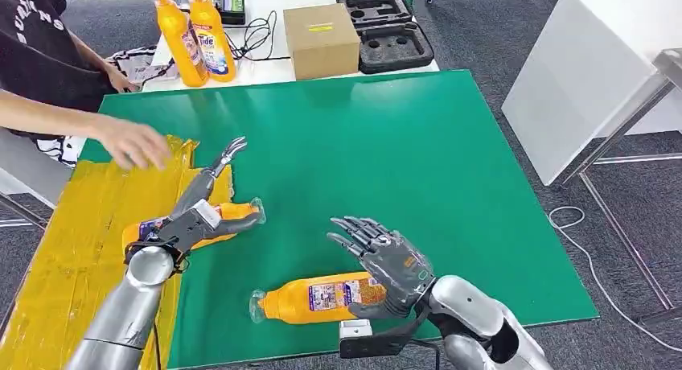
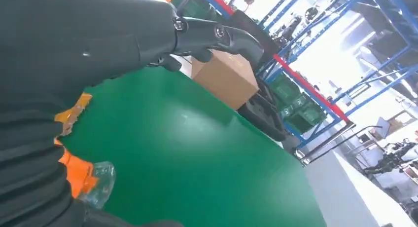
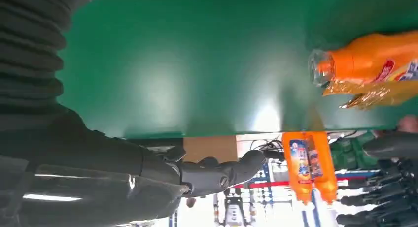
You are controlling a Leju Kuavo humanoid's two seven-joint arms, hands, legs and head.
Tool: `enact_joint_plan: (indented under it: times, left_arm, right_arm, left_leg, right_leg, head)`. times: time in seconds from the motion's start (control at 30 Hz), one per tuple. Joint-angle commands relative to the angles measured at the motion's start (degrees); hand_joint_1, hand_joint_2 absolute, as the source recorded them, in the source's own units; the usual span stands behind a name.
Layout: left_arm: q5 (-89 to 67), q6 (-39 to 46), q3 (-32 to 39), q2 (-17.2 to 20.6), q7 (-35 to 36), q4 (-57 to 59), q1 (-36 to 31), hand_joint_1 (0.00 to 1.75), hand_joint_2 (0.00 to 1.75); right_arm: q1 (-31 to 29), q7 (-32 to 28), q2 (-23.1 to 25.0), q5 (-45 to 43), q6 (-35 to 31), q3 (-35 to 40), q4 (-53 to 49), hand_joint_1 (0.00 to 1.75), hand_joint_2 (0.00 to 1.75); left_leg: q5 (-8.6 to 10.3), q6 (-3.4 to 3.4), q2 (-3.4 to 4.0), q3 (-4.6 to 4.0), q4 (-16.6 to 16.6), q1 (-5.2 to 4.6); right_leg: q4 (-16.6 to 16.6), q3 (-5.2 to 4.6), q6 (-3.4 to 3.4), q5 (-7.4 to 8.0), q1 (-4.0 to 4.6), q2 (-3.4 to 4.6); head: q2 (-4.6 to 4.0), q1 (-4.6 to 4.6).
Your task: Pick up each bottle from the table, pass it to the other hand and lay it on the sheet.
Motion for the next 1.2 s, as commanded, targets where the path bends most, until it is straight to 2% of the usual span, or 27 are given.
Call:
enact_joint_plan:
  times: [0.03, 0.1, 0.17, 0.23, 0.37, 0.43, 0.77, 0.93, 0.97, 1.2]
  left_arm:
    - [0.2, -0.1, 2.5, -1.2, 0.1, 1.5, -0.1, 0.0, 1.75]
    - [0.5, 0.1, 3.1, -1.1, 0.1, 1.4, 0.5, 0.0, 1.75]
    - [0.9, 0.1, 3.7, -0.9, 0.0, 1.8, 1.0, 0.0, 1.75]
    - [1.0, -0.1, 3.8, -0.7, -0.2, 2.6, 0.9, 0.0, 1.75]
    - [0.6, 0.1, 3.7, -0.5, -1.0, 4.0, 1.0, 0.0, 1.75]
    - [0.6, 0.3, 4.0, -0.6, -1.0, 4.0, 1.1, 0.0, 1.75]
    - [0.6, 0.2, 4.1, -0.9, -1.2, 4.3, 1.1, 0.0, 1.75]
    - [0.3, 0.2, 4.2, -0.8, -1.2, 4.6, 0.6, 0.0, 1.75]
    - [-0.1, 0.2, 4.1, -0.7, -1.1, 4.2, 0.9, 0.0, 0.0]
    - [-0.4, 0.3, 4.1, -0.5, -1.1, 3.6, 1.7, 0.0, 0.0]
  right_arm:
    - [-4.2, 0.3, -4.1, -0.9, 0.8, 5.8, 3.0, 0.0, 1.75]
    - [-4.5, 0.3, -4.7, -0.9, 0.9, 6.3, 3.2, 0.0, 1.75]
    - [-4.8, 0.4, -5.0, -0.9, 1.2, 6.8, 3.3, 0.0, 1.75]
    - [-5.1, 0.4, -5.6, -1.5, 2.1, 7.2, 3.4, 0.0, 1.75]
    - [-4.6, 1.1, -6.4, -1.1, 2.7, 8.1, 4.9, 0.0, 1.75]
    - [-4.6, 1.6, -6.0, -1.3, 2.6, 8.1, 6.0, 0.0, 1.75]
    - [-4.3, 2.2, -5.1, -1.9, 2.5, 8.3, 7.8, 0.0, 1.75]
    - [-6.1, 3.2, -2.7, -1.5, 2.5, 9.3, 11.0, 0.0, 1.75]
    - [-6.9, 3.2, -2.1, -1.6, 2.6, 9.8, 12.1, 0.0, 1.75]
    - [-8.9, 3.5, -1.1, -3.0, 2.9, 10.1, 16.1, 0.0, 1.75]
  left_leg:
    - [-0.23, -0.14, -0.02, 0.41, 0.1, 0.15]
    - [-0.14, -0.09, 0.04, 0.29, 0.0, 0.07]
    - [-0.38, -0.2, 0.01, 0.7, 0.0, 0.22]
    - [-0.15, -0.09, 0.09, 0.32, 0.0, 0.06]
    - [-0.16, -0.11, -0.04, 0.37, 0.0, 0.11]
    - [-0.25, -0.15, -0.05, 0.55, 0.0, 0.18]
    - [-0.11, -0.1, -0.03, 0.28, -0.1, 0.08]
    - [-0.16, -0.12, 0.02, 0.36, 0.0, 0.12]
    - [-0.09, -0.09, 0.05, 0.21, 0.0, 0.07]
    - [-0.14, -0.11, 0.07, 0.35, 0.0, 0.1]
  right_leg:
    - [-0.1, 0.45, -0.18, -0.16, 0.14, 0.05]
    - [-0.1, 0.29, -0.11, -0.08, 0.08, 0.08]
    - [-0.1, 0.76, -0.25, -0.25, 0.22, 0.11]
    - [-0.1, 0.3, -0.11, -0.07, 0.07, 0.13]
    - [-0.1, 0.41, -0.14, -0.11, 0.11, 0.01]
    - [-0.2, 0.6, -0.2, -0.16, 0.18, 0.03]
    - [-0.1, 0.3, -0.12, -0.08, 0.08, 0.01]
    - [-0.1, 0.37, -0.16, -0.09, 0.12, 0.08]
    - [-0.1, 0.2, -0.1, -0.03, 0.08, 0.09]
    - [-0.1, 0.34, -0.14, -0.06, 0.11, 0.12]
  head:
    - [0.0, -0.02]
    - [0.0, -0.02]
    - [0.0, -0.02]
    - [0.0, -0.02]
    - [0.0, -0.02]
    - [0.0, -0.02]
    - [0.0, -0.02]
    - [0.0, -0.02]
    - [0.0, -0.02]
    - [0.0, 0.0]
